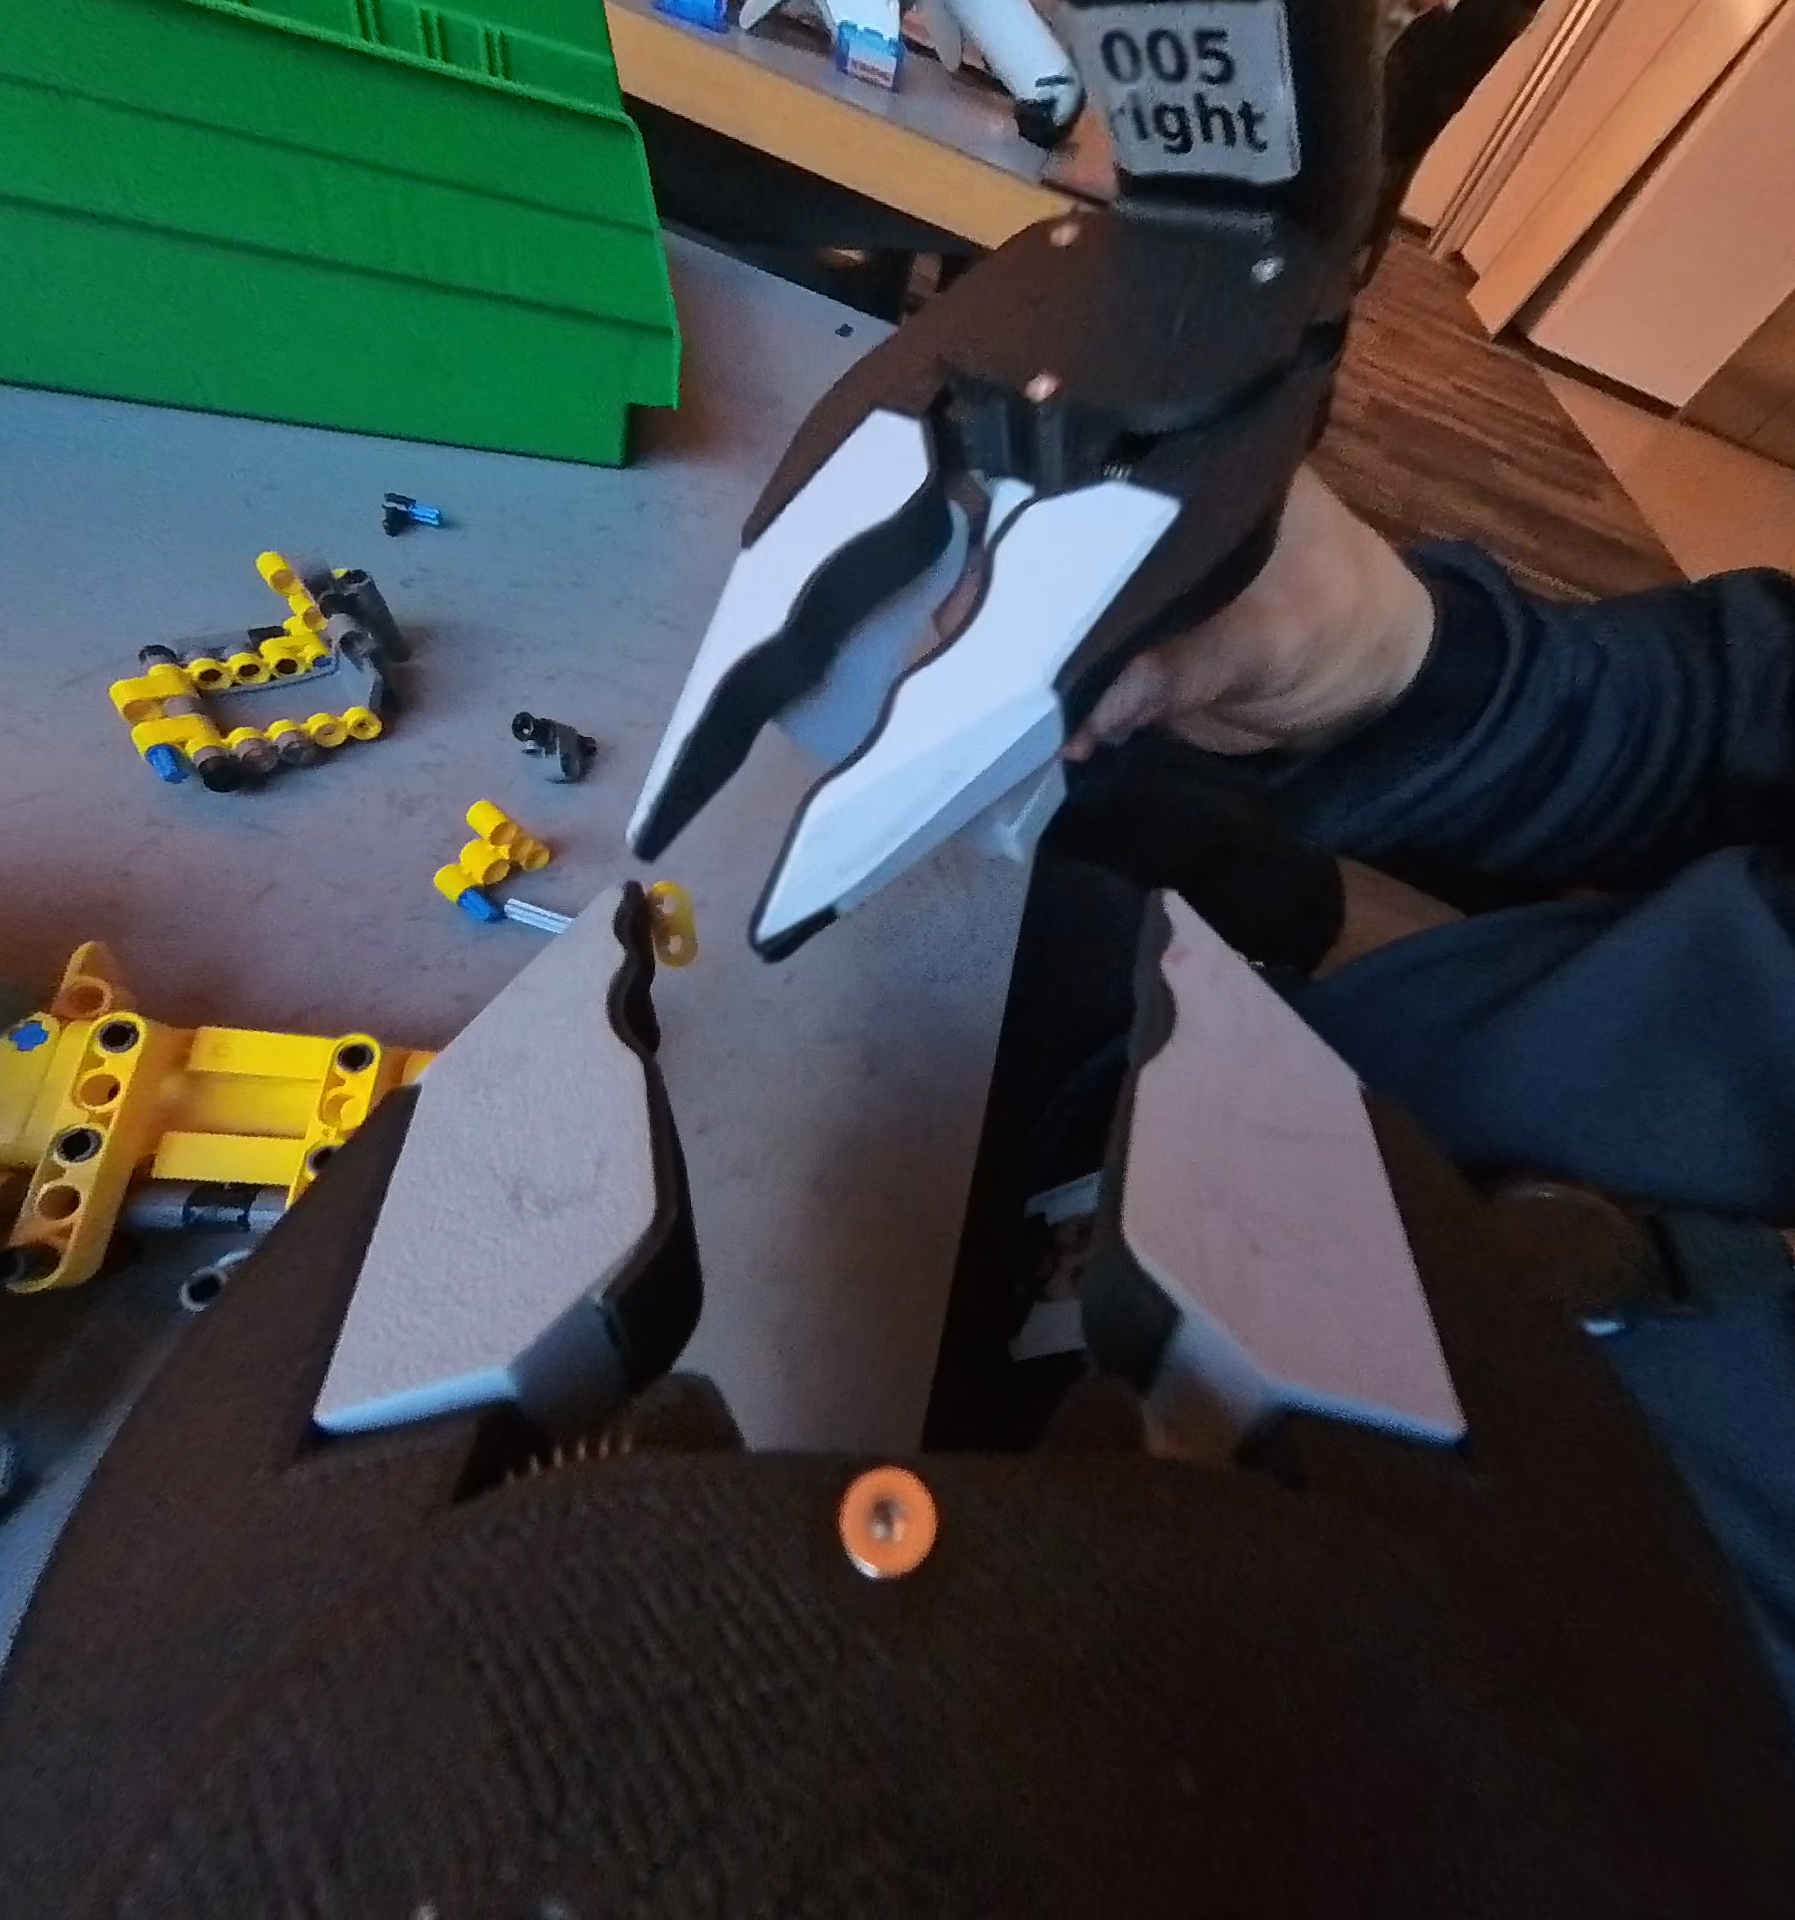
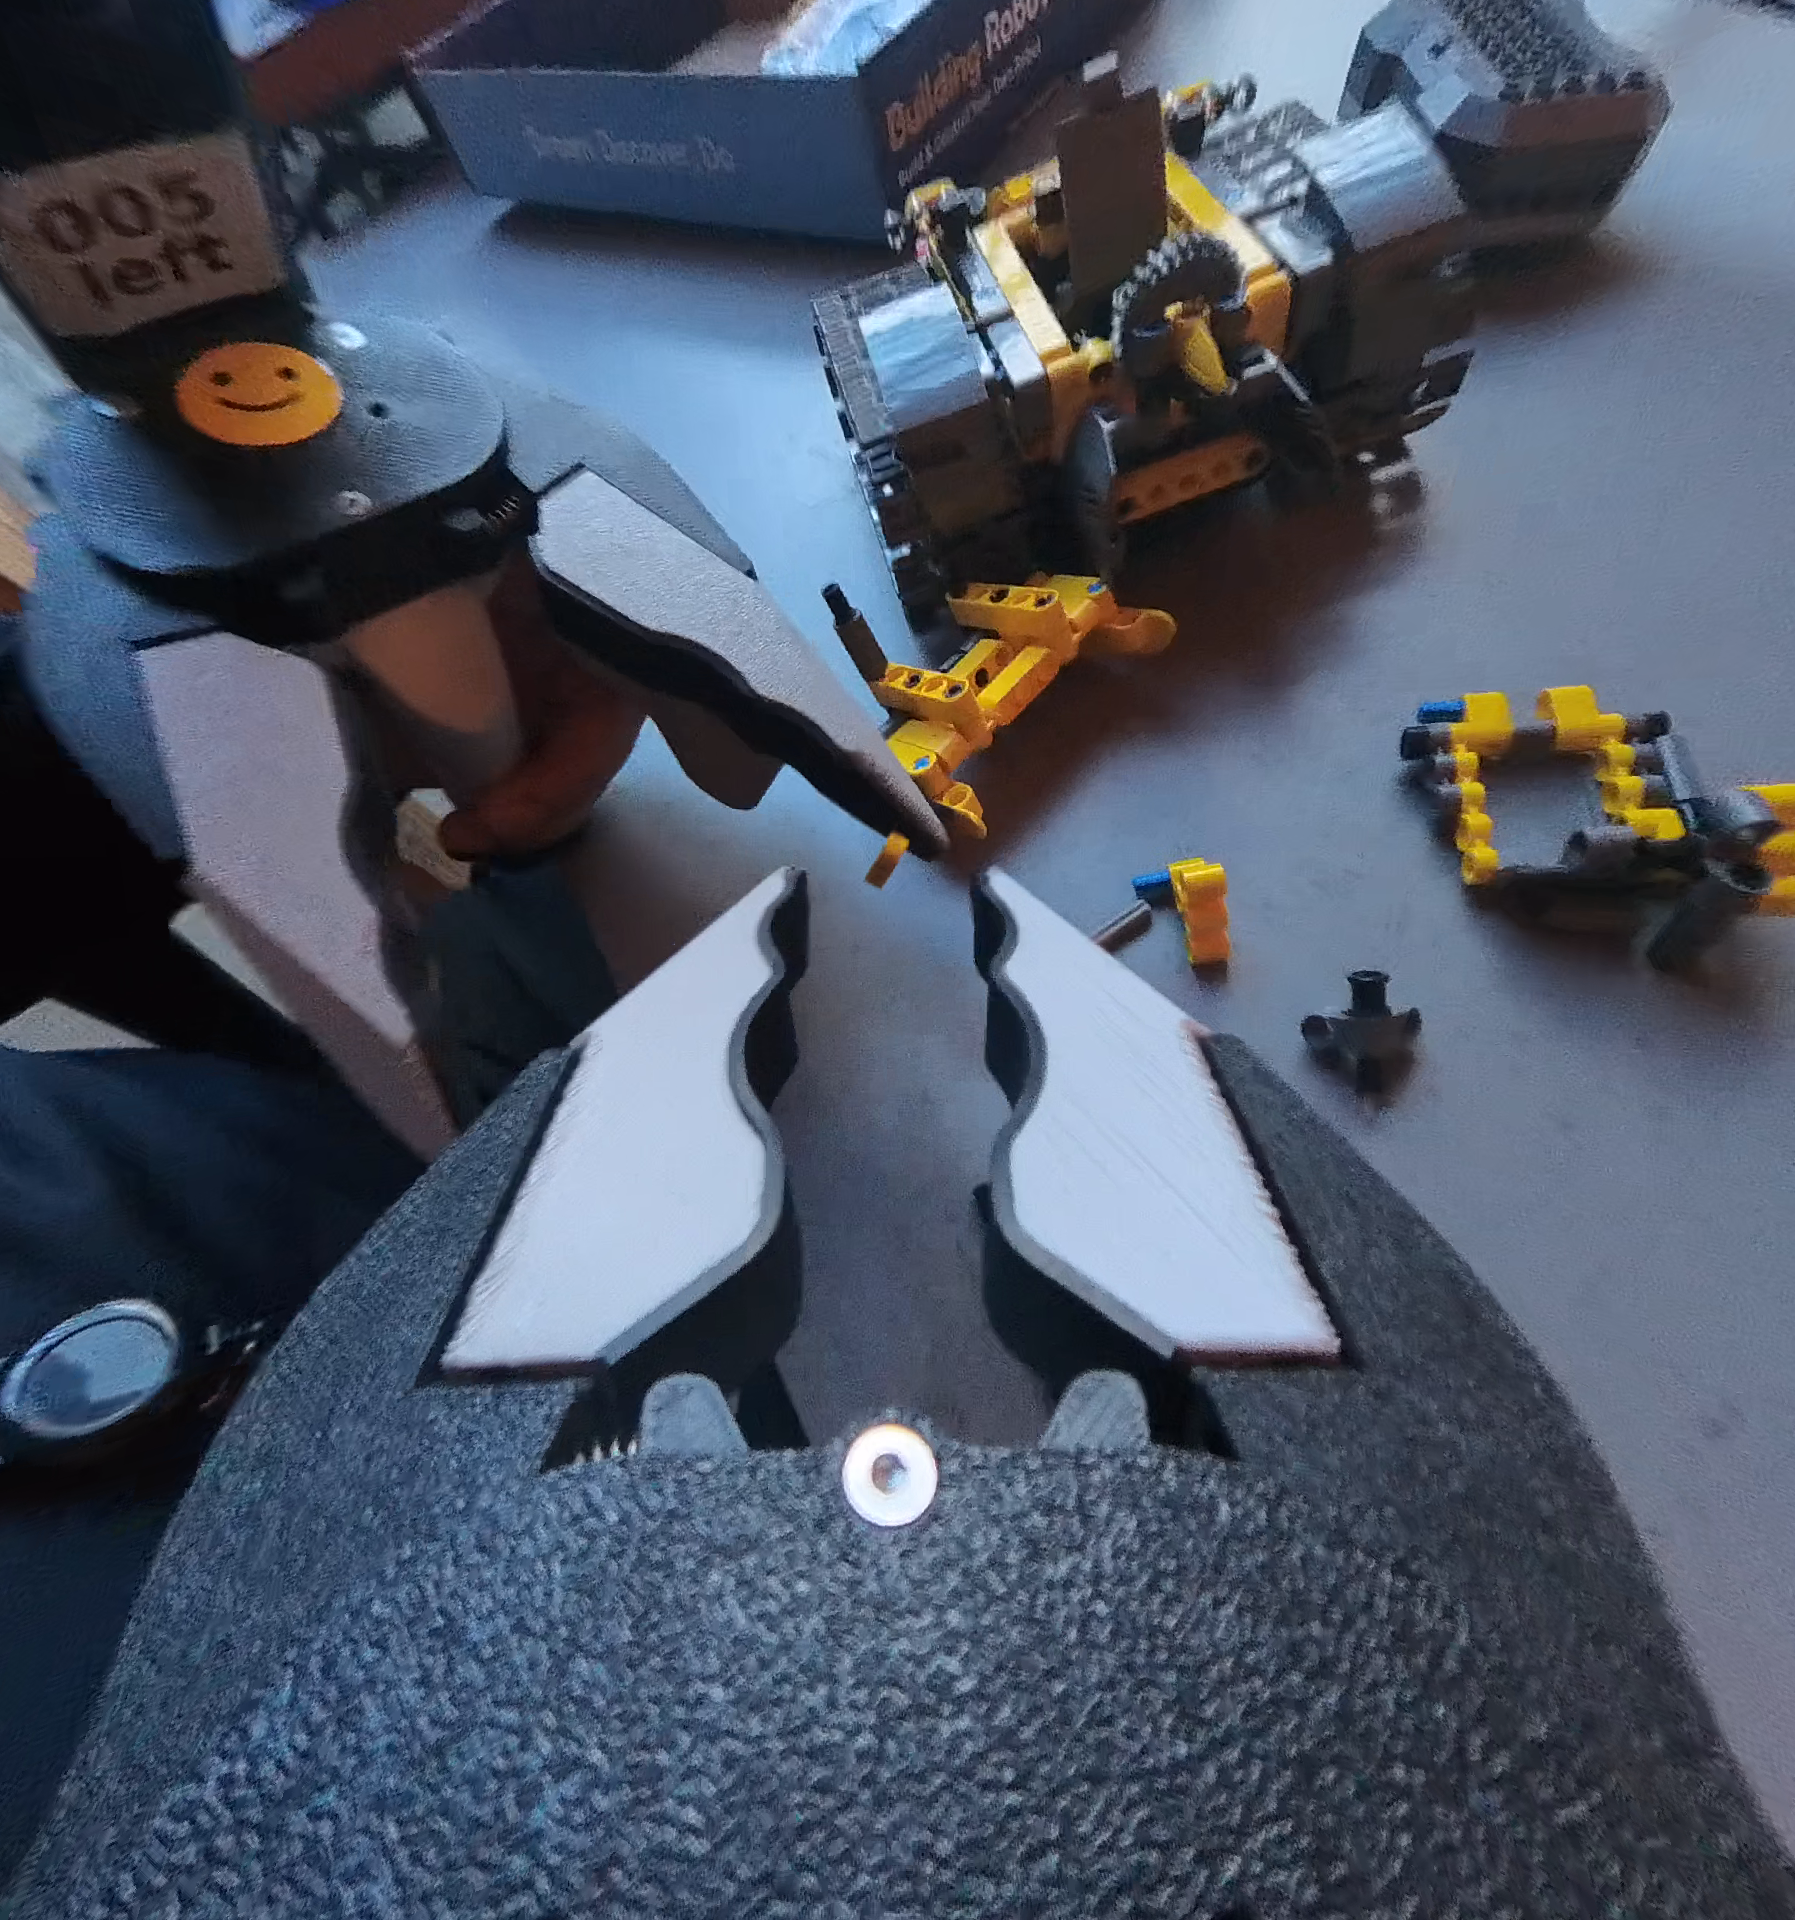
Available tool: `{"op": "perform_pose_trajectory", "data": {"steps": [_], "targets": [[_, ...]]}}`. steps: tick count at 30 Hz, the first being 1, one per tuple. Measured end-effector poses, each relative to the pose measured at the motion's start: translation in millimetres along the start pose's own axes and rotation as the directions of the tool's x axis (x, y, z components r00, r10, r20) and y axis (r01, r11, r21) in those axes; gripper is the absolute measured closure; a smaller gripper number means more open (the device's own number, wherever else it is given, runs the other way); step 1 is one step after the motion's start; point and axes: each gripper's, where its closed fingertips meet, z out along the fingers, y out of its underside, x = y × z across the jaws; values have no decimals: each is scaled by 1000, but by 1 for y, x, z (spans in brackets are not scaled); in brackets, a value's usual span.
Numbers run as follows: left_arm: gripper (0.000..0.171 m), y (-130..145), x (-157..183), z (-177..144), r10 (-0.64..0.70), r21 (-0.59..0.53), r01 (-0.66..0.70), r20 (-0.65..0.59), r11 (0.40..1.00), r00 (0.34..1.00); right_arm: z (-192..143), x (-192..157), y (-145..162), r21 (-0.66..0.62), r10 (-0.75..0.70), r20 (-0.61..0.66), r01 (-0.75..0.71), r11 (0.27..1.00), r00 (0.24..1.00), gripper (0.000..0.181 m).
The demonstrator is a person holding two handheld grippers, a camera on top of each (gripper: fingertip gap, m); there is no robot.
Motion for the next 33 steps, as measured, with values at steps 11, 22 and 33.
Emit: {"op": "perform_pose_trajectory", "data": {"steps": [11, 22, 33], "targets": [[79, 4, -8, 5, -106, 1, 106, 27, 994, 994, 3, 31, 16, -88, -29, -106, 19, 996, 994, 174], [88, 9, -17, 4, -146, -13, 147, 66, 989, 987, -45, 94, 21, -138, -103, -343, 58, 989, 934, 174], [104, 8, -17, -21, -29, -18, 30, 68, 999, 997, -58, 183, 21, -167, -86, -548, -9, 986, 832, 166]]}}
